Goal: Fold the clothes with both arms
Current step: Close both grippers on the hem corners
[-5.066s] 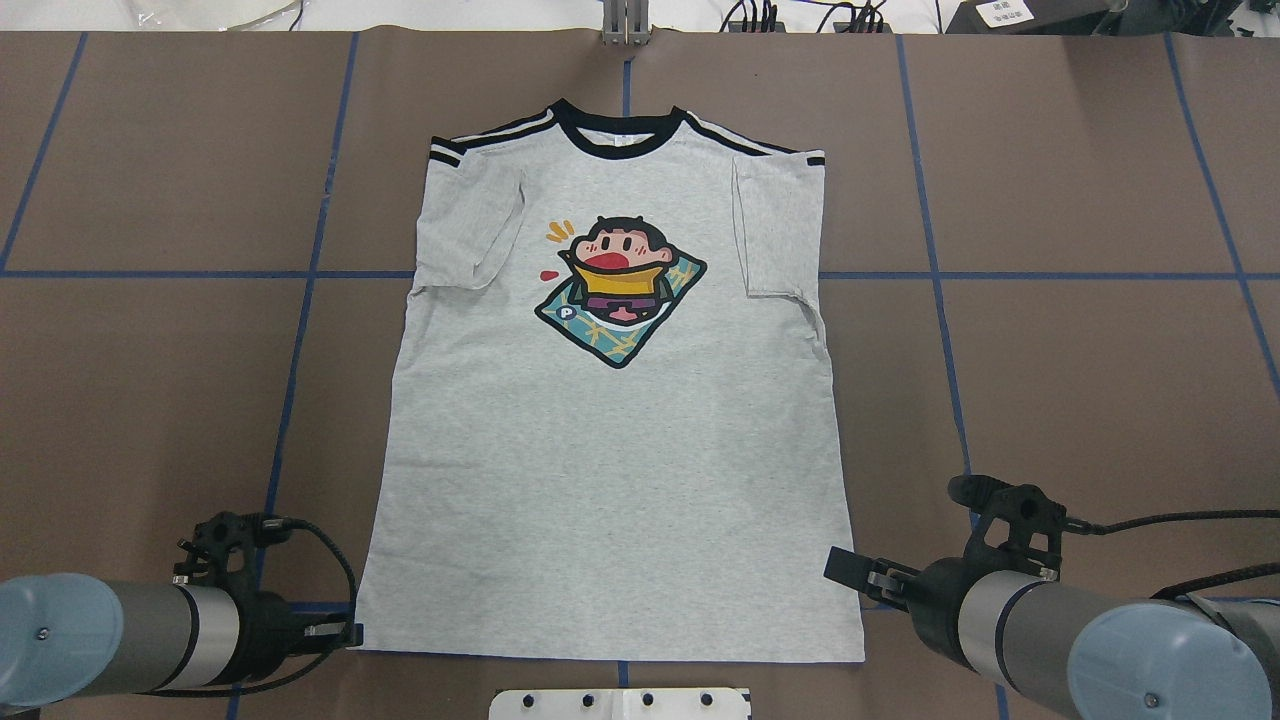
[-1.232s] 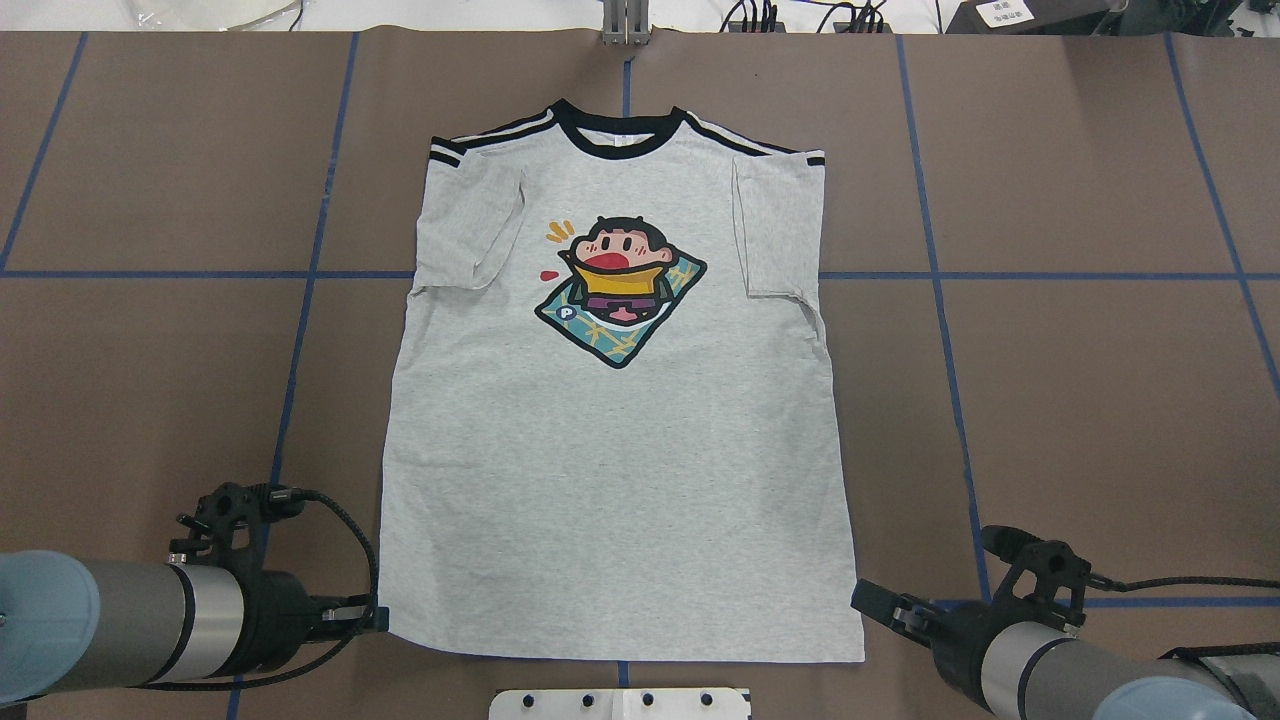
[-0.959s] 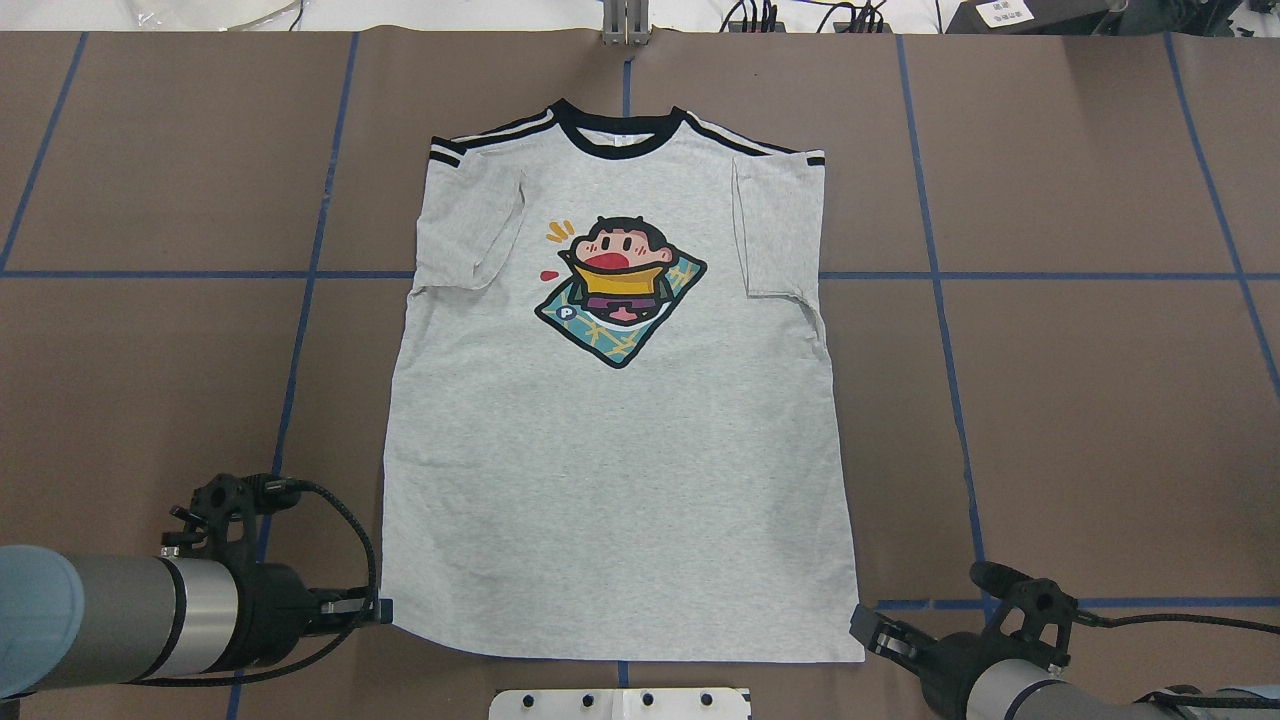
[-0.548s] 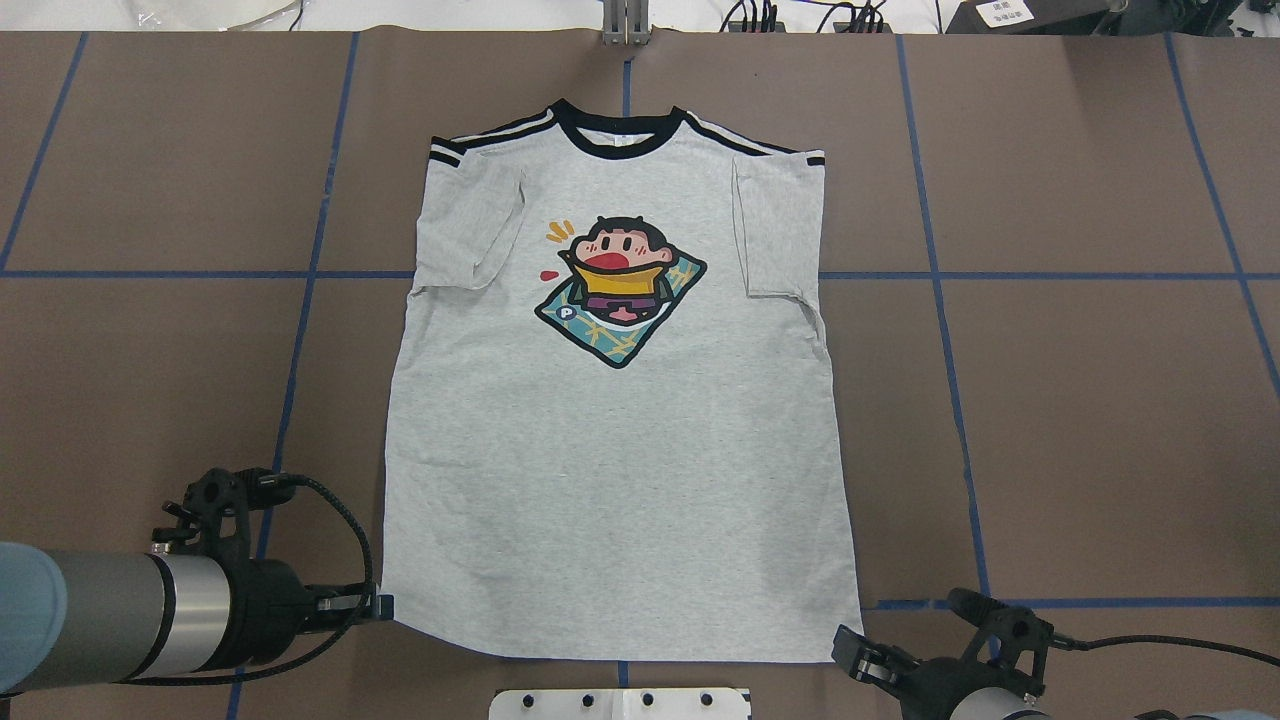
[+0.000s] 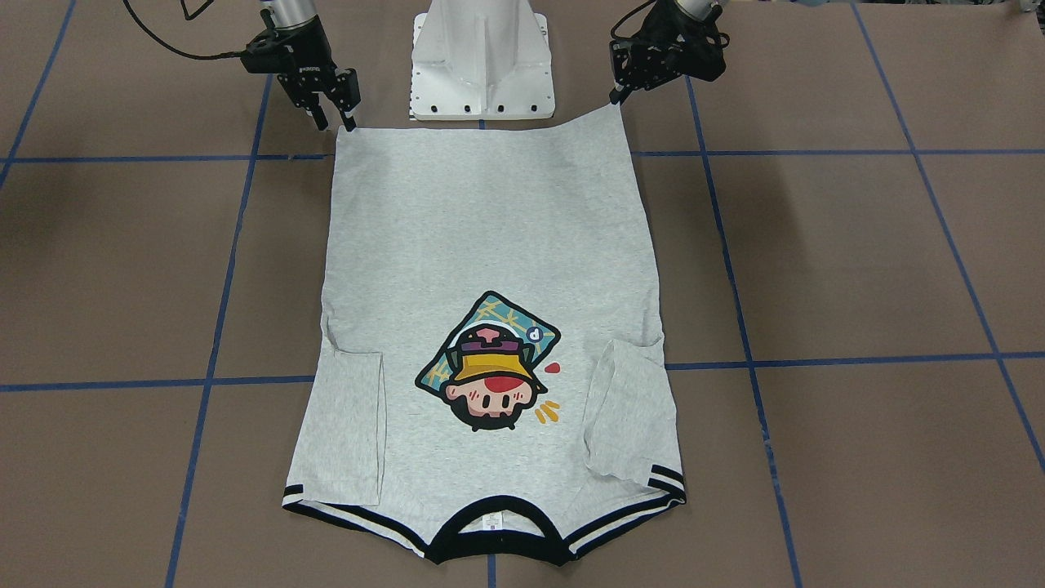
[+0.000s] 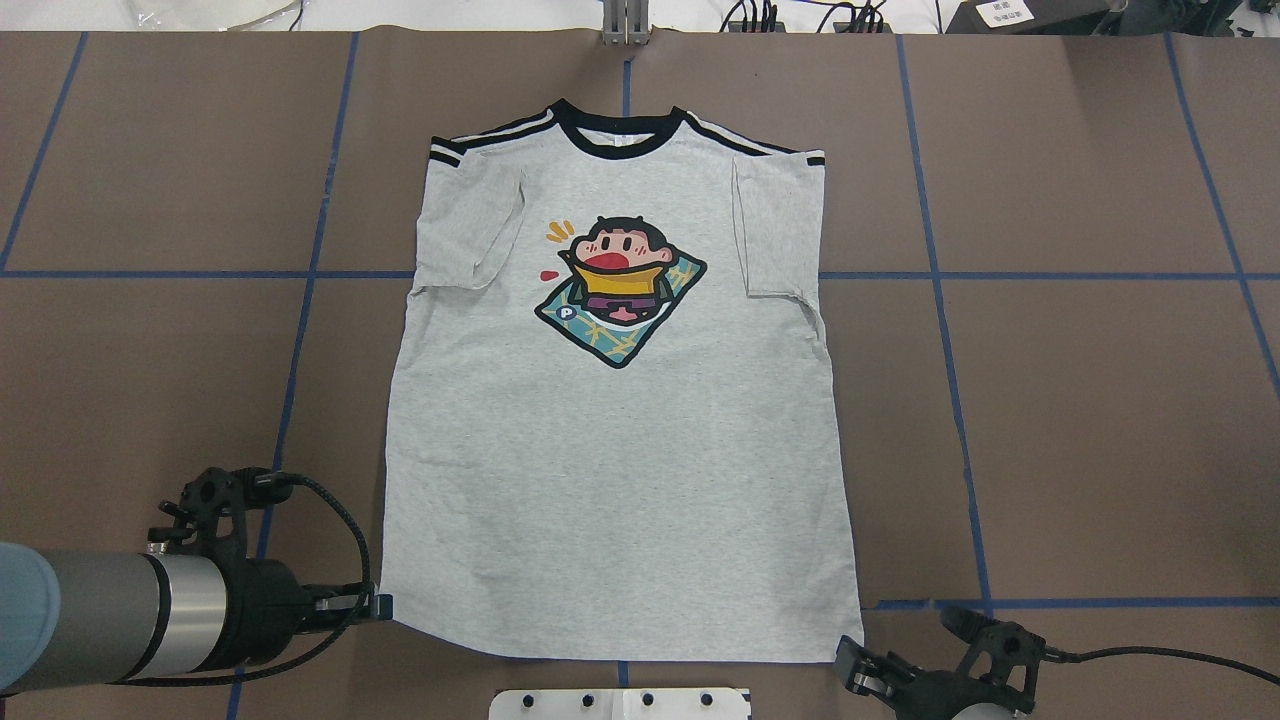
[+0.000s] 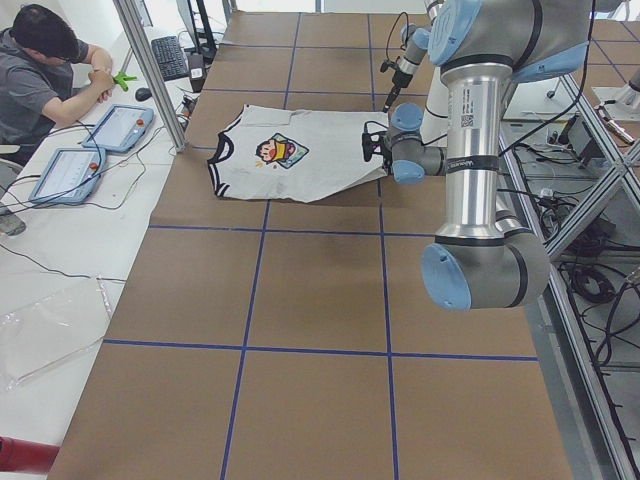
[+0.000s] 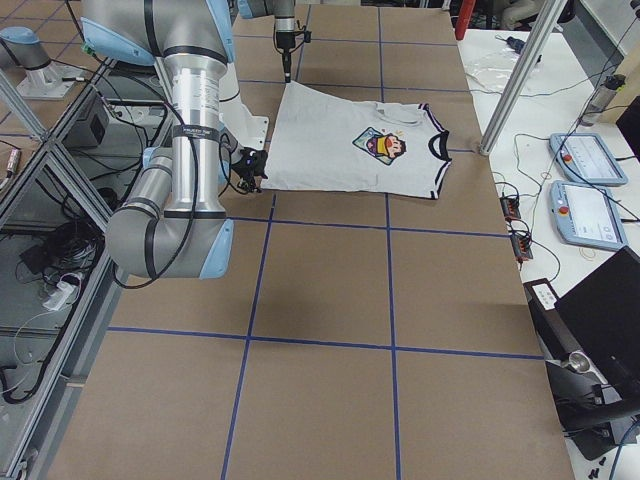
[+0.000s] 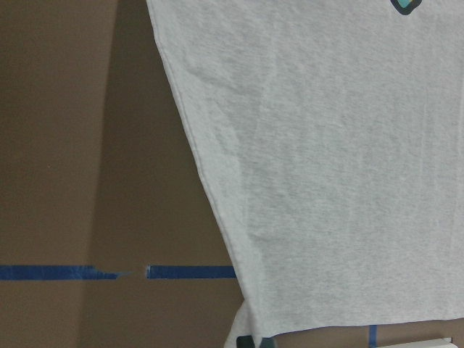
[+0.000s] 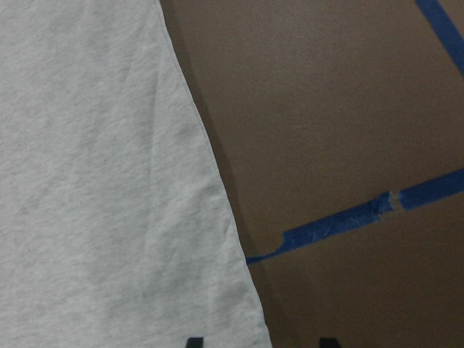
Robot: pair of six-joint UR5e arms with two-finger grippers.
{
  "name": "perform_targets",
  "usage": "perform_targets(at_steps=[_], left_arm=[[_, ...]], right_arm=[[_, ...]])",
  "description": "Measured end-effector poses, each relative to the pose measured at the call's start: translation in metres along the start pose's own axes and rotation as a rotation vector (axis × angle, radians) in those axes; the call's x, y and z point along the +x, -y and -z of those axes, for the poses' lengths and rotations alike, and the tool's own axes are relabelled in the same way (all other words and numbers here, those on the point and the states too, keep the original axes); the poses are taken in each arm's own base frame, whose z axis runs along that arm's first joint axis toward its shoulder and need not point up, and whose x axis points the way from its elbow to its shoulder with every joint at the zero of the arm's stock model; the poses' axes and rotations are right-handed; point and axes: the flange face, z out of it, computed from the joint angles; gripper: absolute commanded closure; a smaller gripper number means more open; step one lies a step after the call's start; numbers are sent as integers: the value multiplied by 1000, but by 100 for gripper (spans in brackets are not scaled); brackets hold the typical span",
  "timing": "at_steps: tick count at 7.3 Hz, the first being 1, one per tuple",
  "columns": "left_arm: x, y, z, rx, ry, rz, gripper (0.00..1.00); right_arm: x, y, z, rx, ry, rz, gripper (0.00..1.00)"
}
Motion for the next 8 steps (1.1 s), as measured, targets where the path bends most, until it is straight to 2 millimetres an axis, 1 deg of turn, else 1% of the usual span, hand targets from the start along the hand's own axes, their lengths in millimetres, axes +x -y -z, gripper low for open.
perform_targets(at_steps=[1, 2, 6, 8], left_arm=[[-1, 0, 0, 0, 2, 1, 100], [-1, 0, 1, 0, 3, 1, 100], [-2, 0, 1, 0, 4, 2, 100], [-2, 0, 1, 0, 4, 2, 100]], right_arm=[[0, -2, 0, -1, 1, 3, 53], [0, -3, 0, -1, 1, 4, 56], [0, -4, 0, 4, 0, 17, 57], [-2, -6, 0, 6, -6, 24, 60]])
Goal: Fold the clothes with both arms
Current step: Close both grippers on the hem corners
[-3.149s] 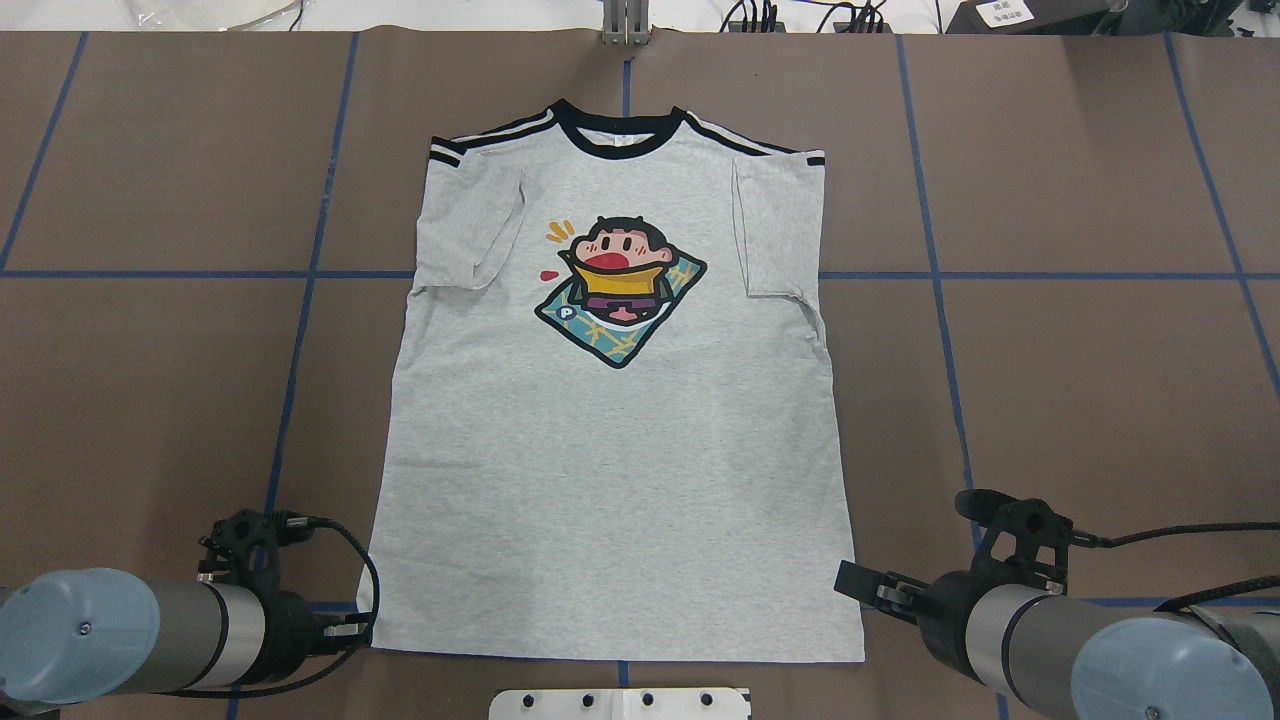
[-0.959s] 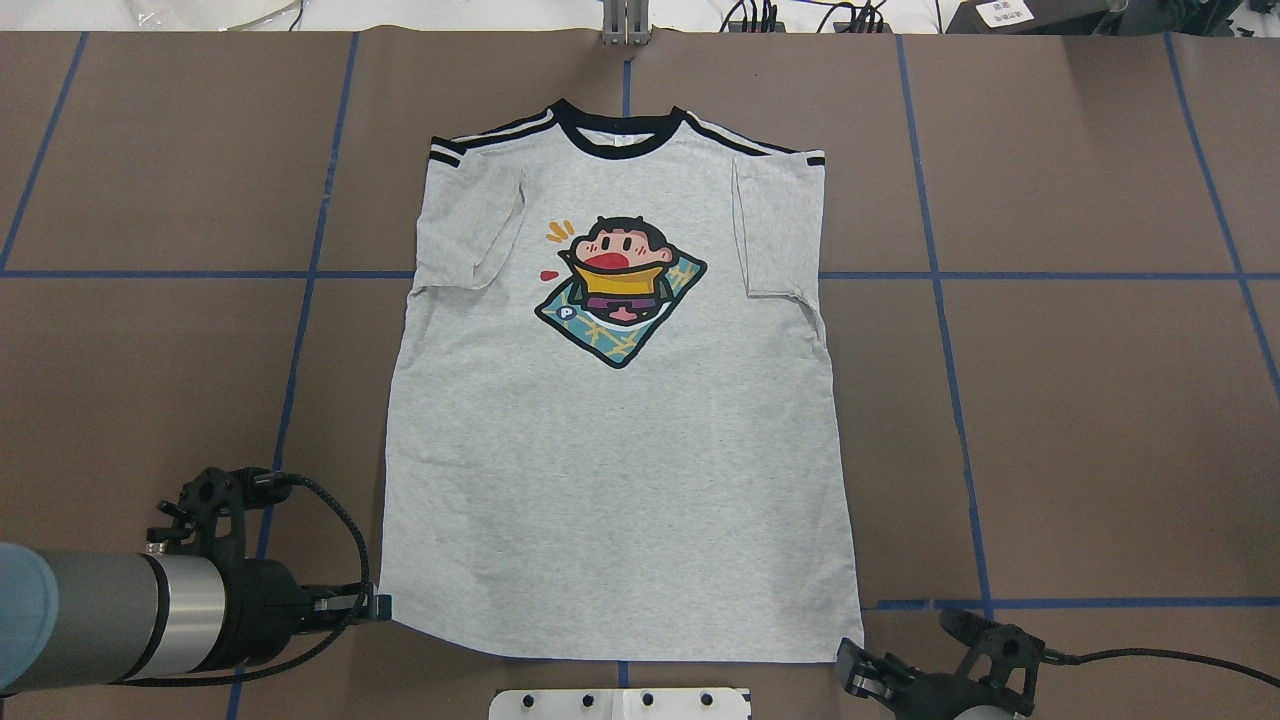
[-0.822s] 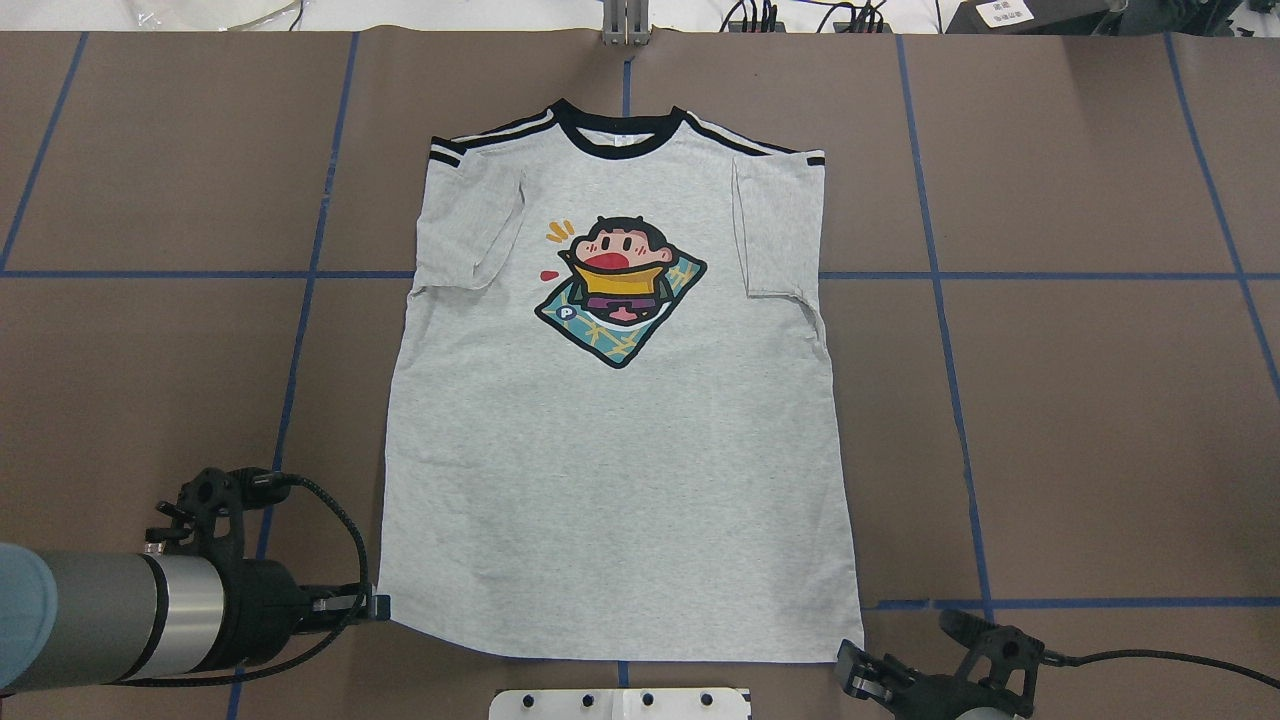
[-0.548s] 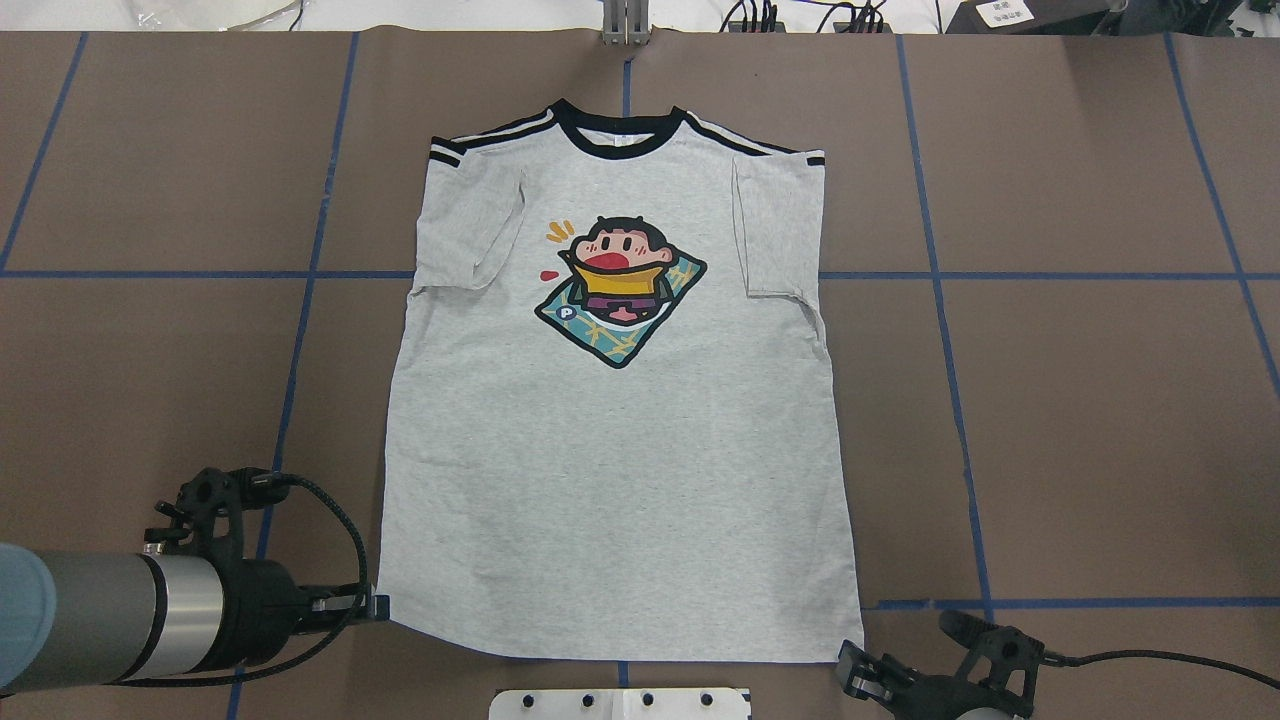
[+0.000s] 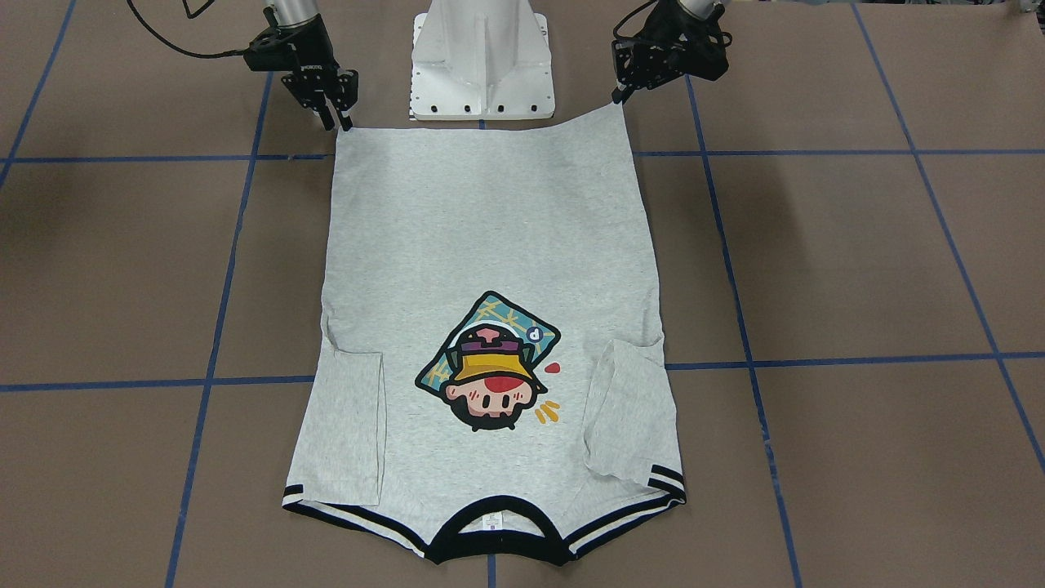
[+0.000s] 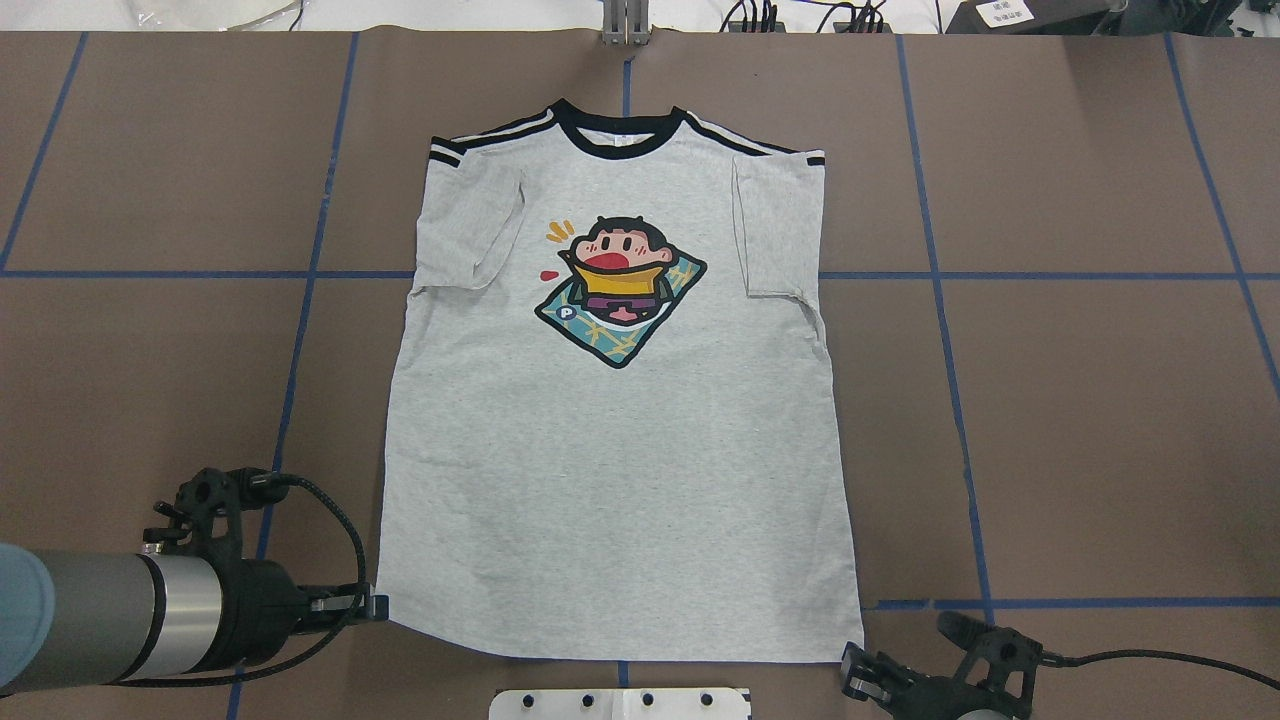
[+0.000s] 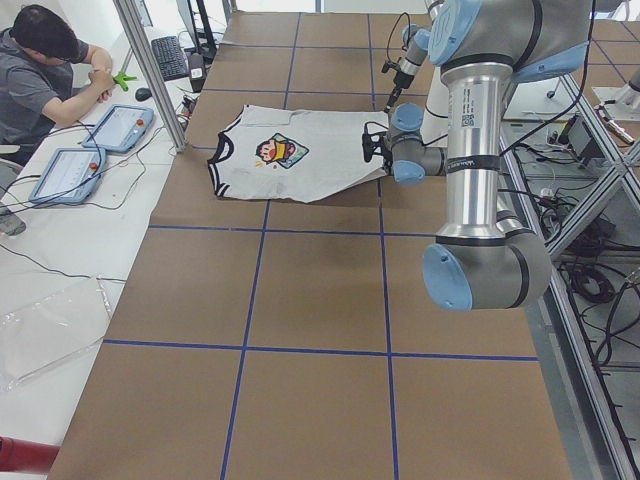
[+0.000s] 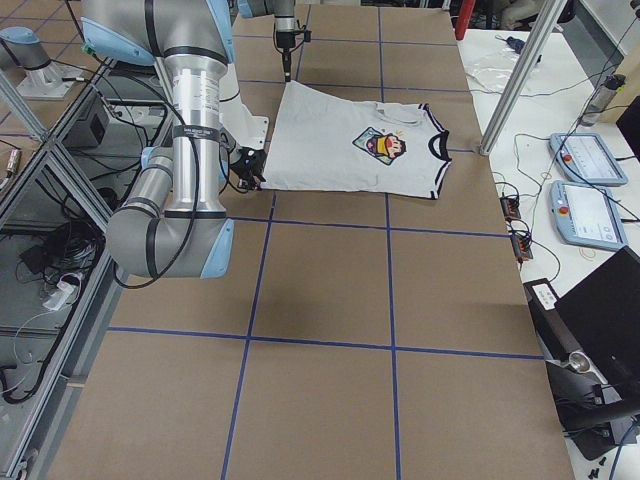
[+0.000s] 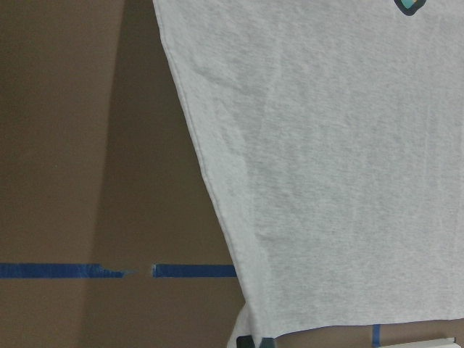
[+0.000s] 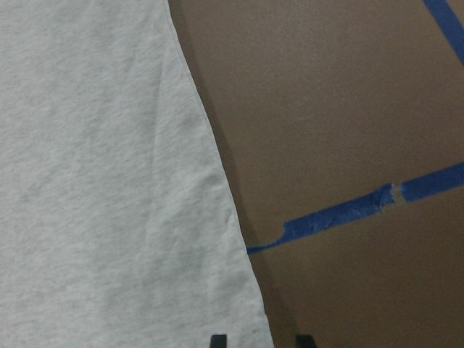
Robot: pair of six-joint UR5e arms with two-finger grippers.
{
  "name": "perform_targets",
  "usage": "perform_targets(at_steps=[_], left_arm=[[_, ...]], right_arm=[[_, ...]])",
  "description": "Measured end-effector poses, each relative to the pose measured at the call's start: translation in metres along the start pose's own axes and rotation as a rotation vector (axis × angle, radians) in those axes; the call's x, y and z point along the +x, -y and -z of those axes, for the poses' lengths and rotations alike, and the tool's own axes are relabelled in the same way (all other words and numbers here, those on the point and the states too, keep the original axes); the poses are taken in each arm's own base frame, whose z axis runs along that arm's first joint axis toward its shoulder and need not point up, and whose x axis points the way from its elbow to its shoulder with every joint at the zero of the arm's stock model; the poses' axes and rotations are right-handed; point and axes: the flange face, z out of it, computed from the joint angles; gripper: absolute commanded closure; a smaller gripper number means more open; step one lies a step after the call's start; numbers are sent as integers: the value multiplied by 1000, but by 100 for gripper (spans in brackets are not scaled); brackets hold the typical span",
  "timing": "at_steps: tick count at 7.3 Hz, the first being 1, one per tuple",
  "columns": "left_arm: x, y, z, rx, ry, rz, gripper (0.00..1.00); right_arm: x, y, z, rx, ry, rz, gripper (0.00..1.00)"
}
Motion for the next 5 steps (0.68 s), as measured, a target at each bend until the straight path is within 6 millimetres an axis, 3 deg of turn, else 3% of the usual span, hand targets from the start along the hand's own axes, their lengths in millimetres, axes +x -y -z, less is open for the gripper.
perform_targets(at_steps=[3, 5], left_arm=[[0, 0, -1, -1, 0, 0, 100], [0, 0, -1, -3, 1, 0, 100]], right_arm=[[-22, -11, -2, 13, -26, 16, 60], [-20, -9, -4, 23, -39, 26, 62]])
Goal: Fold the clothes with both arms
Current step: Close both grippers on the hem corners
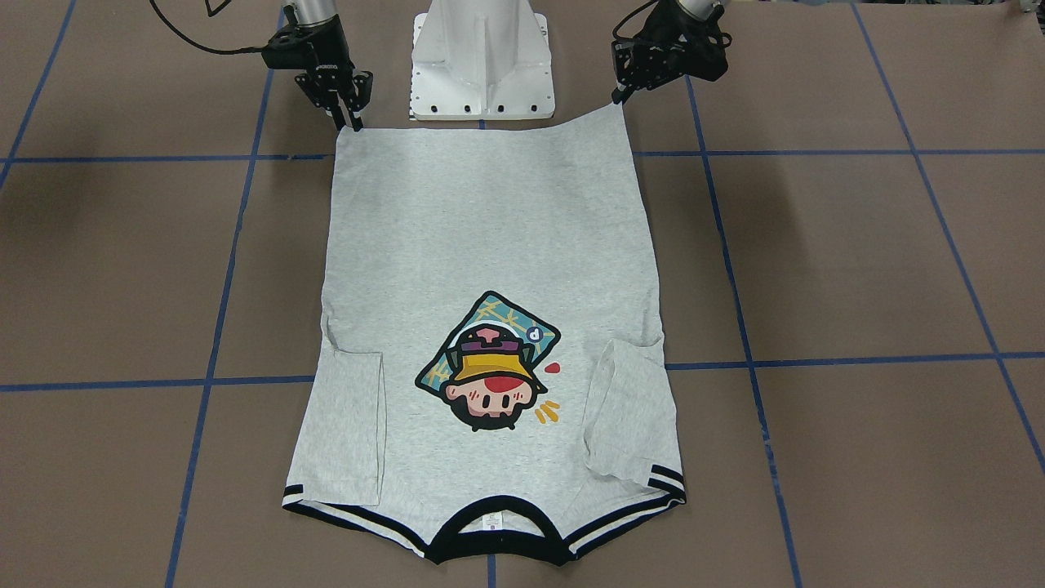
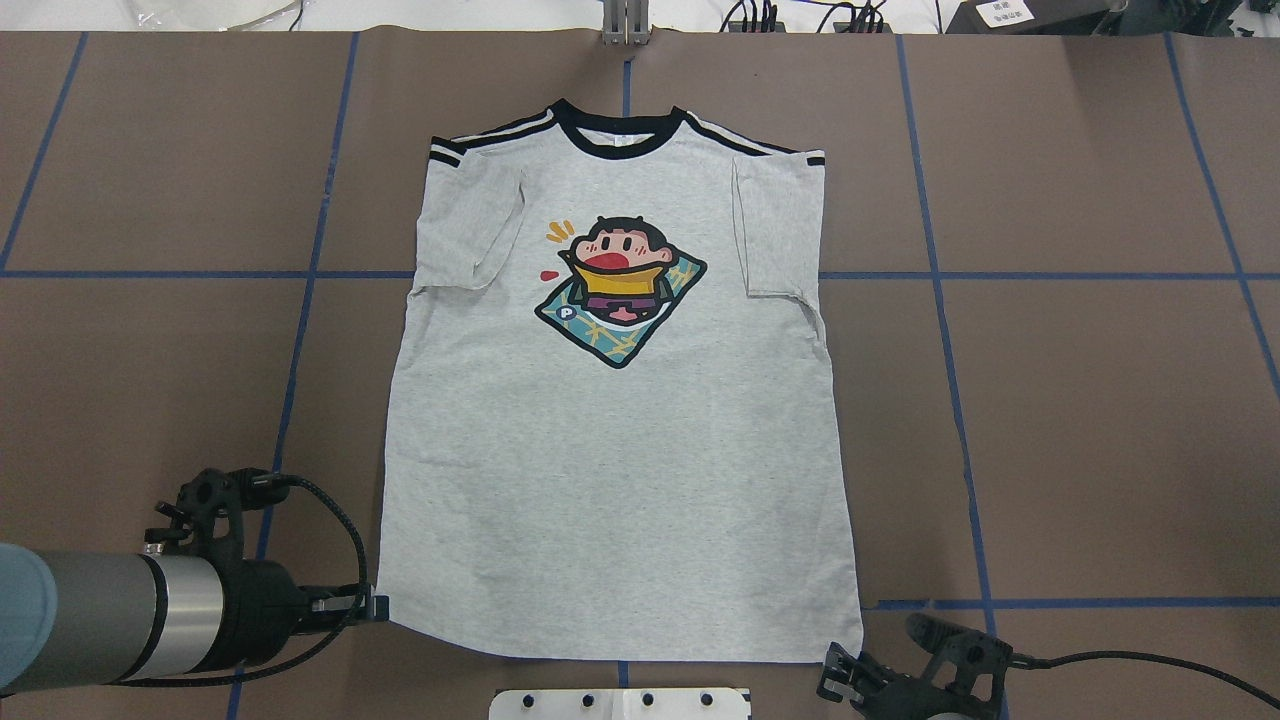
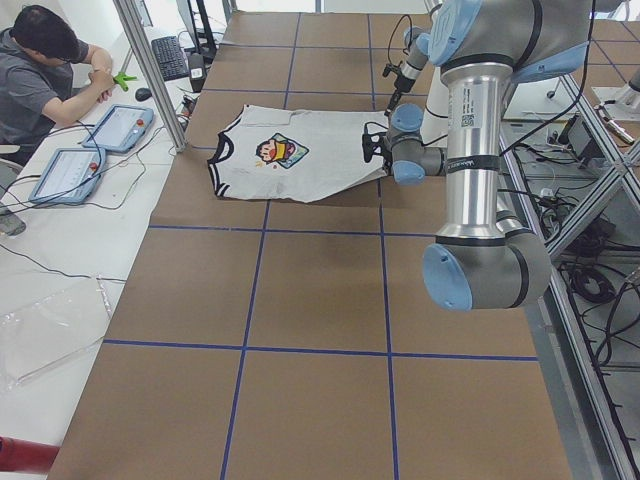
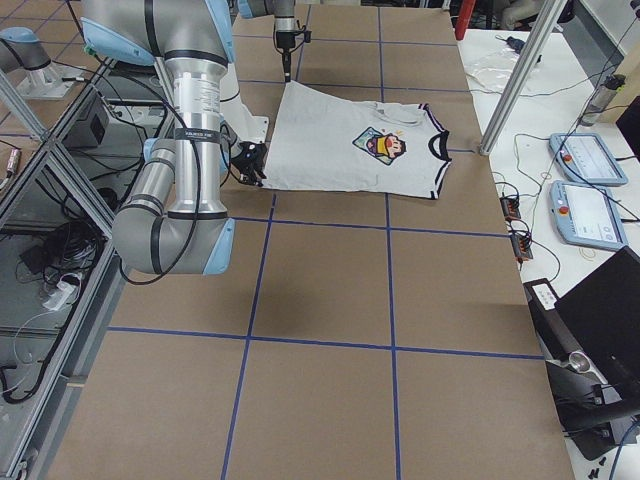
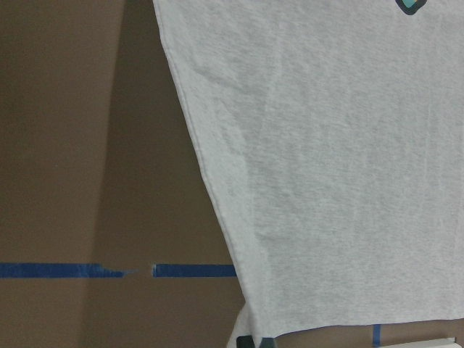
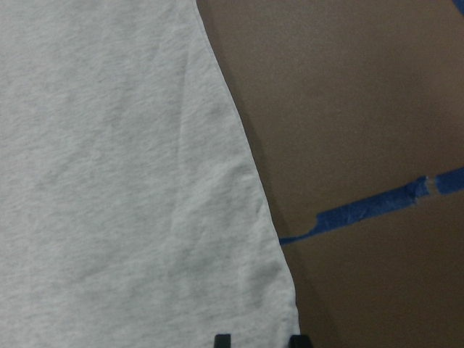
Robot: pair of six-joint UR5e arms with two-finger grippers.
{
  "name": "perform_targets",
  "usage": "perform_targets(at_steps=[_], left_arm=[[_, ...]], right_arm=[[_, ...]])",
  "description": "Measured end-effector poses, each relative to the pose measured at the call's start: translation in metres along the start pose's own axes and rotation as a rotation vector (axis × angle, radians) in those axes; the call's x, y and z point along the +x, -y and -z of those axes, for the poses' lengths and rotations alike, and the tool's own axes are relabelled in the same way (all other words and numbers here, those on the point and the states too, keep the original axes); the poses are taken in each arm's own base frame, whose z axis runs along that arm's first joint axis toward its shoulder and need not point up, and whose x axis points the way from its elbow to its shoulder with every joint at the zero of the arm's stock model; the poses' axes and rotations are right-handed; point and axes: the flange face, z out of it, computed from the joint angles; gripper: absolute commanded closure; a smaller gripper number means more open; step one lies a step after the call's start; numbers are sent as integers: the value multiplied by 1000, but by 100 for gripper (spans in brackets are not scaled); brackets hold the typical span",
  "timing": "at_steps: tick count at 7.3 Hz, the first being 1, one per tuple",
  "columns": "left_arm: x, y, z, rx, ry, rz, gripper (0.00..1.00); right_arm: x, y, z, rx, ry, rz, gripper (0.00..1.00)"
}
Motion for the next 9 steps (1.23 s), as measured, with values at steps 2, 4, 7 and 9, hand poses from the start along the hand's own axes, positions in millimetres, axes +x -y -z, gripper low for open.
perform_targets(at_steps=[2, 4, 7, 9], left_arm=[[1, 0, 0, 0, -1, -1, 100], [1, 0, 0, 0, -3, -2, 100], [6, -2, 6, -7, -15, -3, 100], [20, -6, 35, -47, -29, -2, 100]], right_arm=[[9, 1, -2, 4, -16, 14, 100], [10, 1, -2, 4, -19, 16, 100], [-5, 15, 20, -18, 6, -14, 100], [-22, 49, 75, -80, -31, -34, 100]])
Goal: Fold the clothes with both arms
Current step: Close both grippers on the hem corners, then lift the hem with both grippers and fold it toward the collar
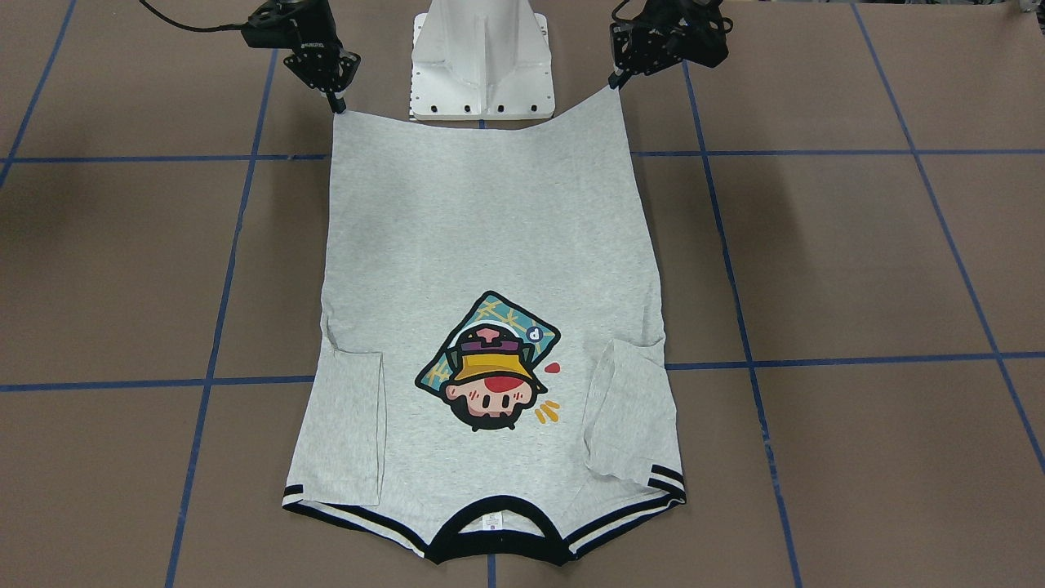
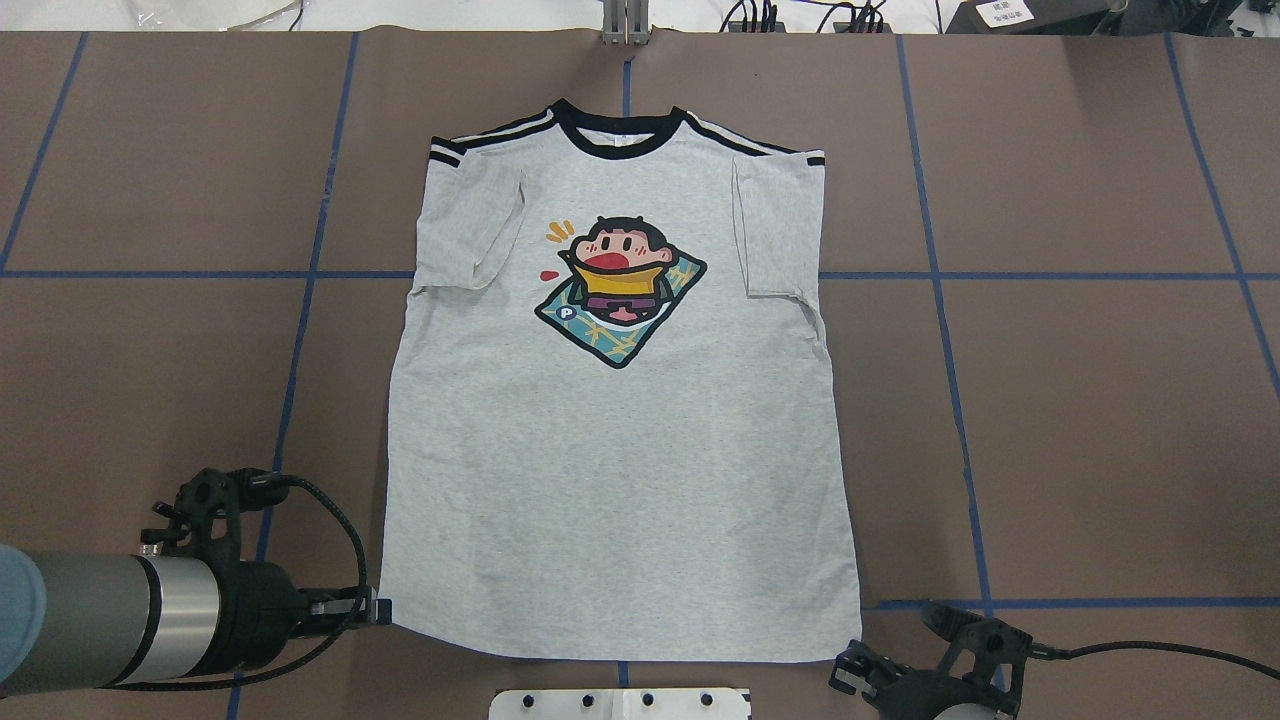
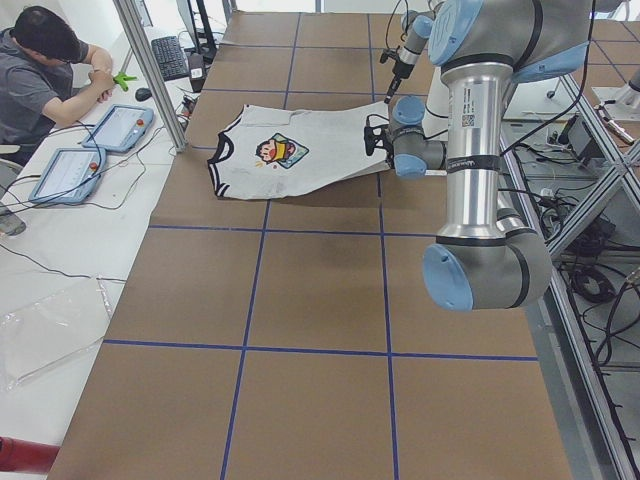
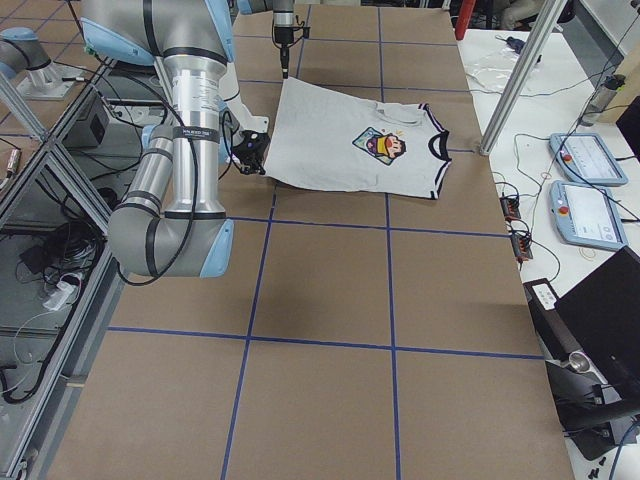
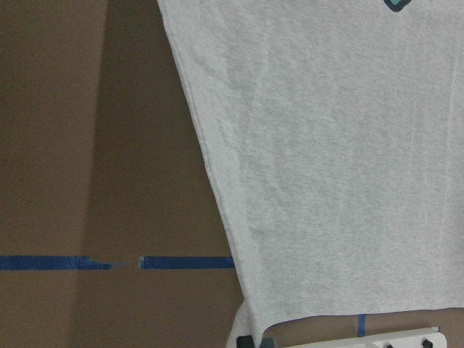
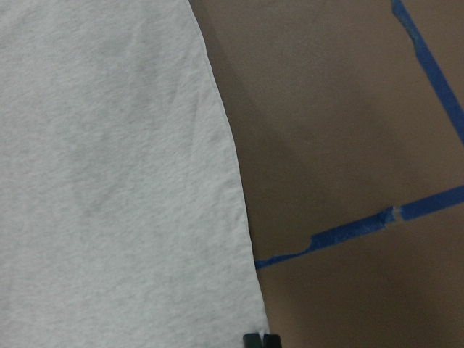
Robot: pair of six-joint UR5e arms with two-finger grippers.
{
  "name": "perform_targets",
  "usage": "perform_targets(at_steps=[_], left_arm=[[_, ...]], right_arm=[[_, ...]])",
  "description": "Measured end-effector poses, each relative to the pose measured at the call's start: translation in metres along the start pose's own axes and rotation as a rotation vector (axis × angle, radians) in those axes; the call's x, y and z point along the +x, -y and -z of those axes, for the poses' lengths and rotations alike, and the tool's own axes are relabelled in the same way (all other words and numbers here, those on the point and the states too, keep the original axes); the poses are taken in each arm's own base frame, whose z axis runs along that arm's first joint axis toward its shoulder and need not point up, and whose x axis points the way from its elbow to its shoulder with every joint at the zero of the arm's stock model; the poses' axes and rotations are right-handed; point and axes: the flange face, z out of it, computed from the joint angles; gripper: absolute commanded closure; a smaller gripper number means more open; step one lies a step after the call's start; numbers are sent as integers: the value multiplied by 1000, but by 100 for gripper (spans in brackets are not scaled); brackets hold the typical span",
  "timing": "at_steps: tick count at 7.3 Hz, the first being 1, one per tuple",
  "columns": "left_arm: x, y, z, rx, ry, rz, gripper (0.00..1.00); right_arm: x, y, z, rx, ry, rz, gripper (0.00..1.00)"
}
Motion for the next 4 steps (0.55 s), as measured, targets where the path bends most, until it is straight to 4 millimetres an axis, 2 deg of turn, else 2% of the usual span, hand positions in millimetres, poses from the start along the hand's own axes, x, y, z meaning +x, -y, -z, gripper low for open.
perform_targets(at_steps=[2, 3, 4], left_arm=[[28, -11, 57, -64, 0, 9, 100], [39, -10, 82, -93, 3, 19, 100], [50, 0, 92, -100, 2, 10, 100]], right_arm=[[-19, 49, 96, -121, -65, -20, 100], [-26, 75, 132, -165, -73, -29, 100], [-34, 98, 150, -175, -69, -14, 100]])
